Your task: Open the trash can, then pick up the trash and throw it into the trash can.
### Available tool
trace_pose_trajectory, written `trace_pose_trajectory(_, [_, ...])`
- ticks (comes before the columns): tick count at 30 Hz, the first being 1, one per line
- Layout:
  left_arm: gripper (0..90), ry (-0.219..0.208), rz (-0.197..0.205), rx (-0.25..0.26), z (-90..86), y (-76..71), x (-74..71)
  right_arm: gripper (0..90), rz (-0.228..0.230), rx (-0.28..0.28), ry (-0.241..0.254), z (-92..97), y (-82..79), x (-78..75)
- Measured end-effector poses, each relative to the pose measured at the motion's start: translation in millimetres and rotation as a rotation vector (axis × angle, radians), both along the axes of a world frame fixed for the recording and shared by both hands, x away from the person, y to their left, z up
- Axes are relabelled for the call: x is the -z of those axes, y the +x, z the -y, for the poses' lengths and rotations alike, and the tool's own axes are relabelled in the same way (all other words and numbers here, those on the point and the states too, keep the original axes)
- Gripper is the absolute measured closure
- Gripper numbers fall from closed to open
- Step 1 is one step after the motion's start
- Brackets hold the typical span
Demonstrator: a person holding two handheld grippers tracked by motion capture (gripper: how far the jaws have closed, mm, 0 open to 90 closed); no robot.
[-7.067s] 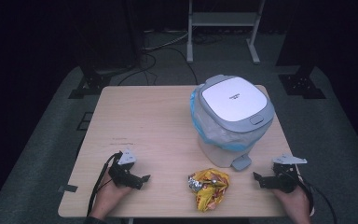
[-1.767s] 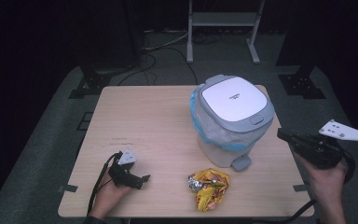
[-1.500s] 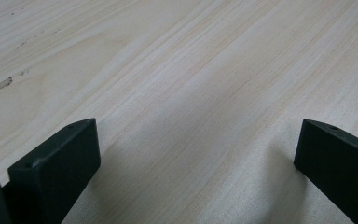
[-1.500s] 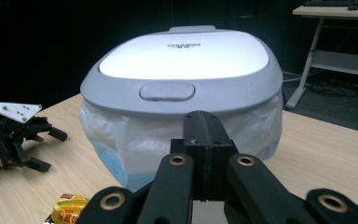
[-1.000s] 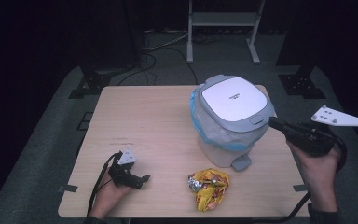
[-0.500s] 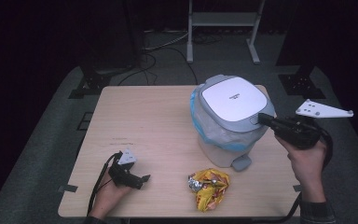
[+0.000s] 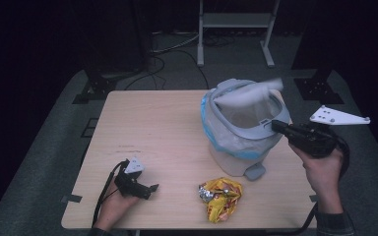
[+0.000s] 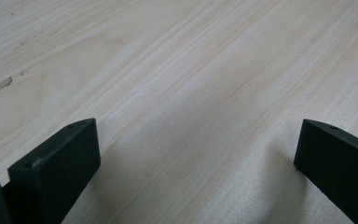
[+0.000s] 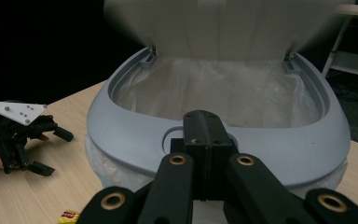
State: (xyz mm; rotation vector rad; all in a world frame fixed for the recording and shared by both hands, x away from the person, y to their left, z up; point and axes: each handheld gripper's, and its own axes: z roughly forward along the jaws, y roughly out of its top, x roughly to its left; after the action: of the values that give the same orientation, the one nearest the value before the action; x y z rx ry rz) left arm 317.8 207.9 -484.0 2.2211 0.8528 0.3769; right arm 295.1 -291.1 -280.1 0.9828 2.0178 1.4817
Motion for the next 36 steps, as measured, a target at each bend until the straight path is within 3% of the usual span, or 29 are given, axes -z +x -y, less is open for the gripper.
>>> trace_pose_trajectory(16, [0.0,0.0,0.0,0.0,0.0,0.0,0.0,89.8,0.015,0.023,0.005,0.2,-4.1,-0.4])
trace_pose_trajectory(27, [0.0,0.0,0.0,0.0,0.0,0.0,0.0,79.5,0.034,0.01,0.025,5.0,-21.9,-1.0])
trace_pose_trajectory(36, [0.0,0.0,0.0,0.0,0.0,0.0,0.0,65.4,0.01,-0.023,0.016,3.5,-36.1,14.3])
